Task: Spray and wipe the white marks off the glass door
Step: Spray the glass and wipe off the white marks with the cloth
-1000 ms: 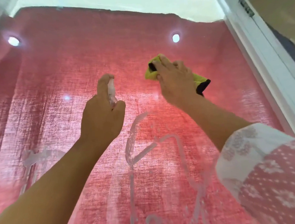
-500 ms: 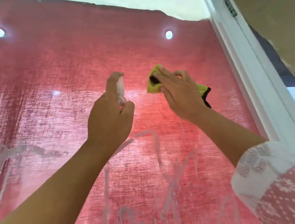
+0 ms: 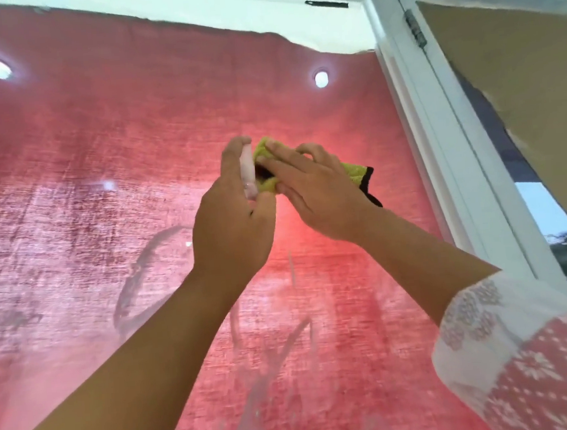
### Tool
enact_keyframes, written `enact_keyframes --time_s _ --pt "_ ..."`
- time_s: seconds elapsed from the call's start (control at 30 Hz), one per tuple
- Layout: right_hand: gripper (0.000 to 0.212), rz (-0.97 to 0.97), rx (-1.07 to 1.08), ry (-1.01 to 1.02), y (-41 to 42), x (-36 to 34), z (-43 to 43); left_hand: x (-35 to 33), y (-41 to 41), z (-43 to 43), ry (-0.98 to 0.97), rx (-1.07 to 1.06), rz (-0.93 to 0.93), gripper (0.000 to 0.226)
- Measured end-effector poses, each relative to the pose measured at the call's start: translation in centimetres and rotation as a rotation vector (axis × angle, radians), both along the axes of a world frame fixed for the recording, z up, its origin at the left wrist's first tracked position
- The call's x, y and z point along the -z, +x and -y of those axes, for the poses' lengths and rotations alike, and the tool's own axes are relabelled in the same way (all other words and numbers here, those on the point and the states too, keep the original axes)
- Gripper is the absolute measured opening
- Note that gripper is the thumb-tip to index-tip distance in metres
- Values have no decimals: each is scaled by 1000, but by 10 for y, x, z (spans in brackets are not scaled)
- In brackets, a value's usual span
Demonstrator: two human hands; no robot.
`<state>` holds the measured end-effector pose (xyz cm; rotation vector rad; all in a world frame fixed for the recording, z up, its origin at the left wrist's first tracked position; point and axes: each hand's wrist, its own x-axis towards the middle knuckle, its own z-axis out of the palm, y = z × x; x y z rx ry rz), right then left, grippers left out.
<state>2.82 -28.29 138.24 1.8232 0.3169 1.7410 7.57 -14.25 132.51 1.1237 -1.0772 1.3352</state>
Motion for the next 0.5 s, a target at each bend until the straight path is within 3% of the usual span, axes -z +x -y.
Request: enact_keyframes --time_s 0.1,0.2,0.27,0.37,0.5 --pt "45 113 73 271 -6 -20 6 0 -4 14 3 -25 -8 60" --pt "47 275 -17 522 -3 -10 3 5 -4 18 -11 -82 -33 60" --pt "51 299 -49 585 4 2 0 5 -3 20 -31 -89 -59 59" --pt "52 246 -26 402 4 3 2 3 -2 21 -29 -109 -69 58" --pt "47 33 -24 140 -10 -22 20 2 -2 23 -23 -147 -71 56"
